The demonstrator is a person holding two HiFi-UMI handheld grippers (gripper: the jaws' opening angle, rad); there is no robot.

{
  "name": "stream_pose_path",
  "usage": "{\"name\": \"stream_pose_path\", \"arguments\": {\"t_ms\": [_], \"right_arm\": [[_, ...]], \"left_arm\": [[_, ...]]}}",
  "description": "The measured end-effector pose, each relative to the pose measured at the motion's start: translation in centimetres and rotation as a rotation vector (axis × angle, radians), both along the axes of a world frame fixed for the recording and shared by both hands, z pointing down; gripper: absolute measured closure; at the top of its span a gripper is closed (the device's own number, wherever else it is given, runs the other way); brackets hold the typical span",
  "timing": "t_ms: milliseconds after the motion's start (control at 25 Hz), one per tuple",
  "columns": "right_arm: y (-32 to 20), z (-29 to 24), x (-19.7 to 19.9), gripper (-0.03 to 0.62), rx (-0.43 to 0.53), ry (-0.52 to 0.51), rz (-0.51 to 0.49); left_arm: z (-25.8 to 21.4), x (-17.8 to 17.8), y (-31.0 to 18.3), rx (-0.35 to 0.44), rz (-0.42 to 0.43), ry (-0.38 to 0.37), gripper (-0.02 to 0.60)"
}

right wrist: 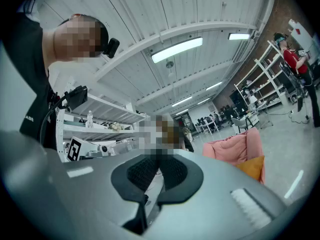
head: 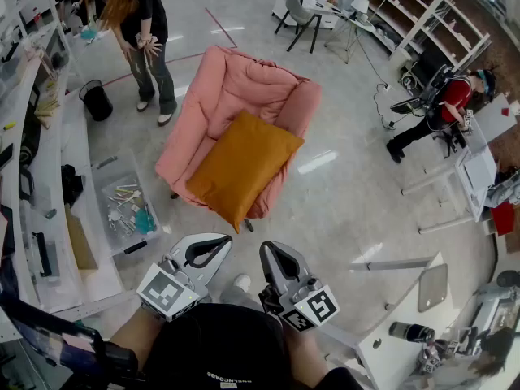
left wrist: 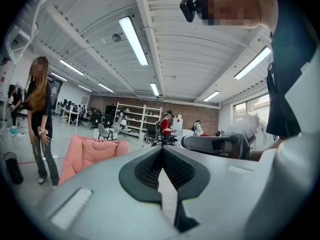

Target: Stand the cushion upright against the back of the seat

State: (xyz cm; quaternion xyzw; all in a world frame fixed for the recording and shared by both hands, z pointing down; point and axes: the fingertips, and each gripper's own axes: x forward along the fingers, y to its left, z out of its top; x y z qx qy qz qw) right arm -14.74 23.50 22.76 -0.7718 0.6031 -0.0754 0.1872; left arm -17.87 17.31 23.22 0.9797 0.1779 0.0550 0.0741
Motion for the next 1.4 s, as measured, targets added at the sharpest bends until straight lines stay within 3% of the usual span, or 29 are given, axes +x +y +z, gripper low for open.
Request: {"name": "stream_pose_path", "arguments": {"t_ms": [160,360,760,1000,1400], "right_arm": [[1.2,0.7,0.9,0.589,-0.025,0.004,0.006],[2.3,0.8,2.0,0.589,-0.016,0.0,-0.012],[7.4,1.0,8.5,0.588,0.101,-0.108,-0.016],[9.7,3.1,11.4,0.588,0.083,-0.159,-0.009],[8.2,5.4,16.3,0.587,0.03,-0.186,-0.027]], "left_arm": [[0.2,0.8,0.6,-0.039,0.011,-0.004,0.561],[0.8,2.1,1.8,-0.003,-0.021,-0.014,0.56],[2.7,6.2,4.0,0.058,-0.112,-0.085,0.561],[4.6,7.9,4.4,0.094,-0.163,-0.143,0.561],[8.1,11.8,2.4,0.055,-0.211,-0.193,0.561]]}}
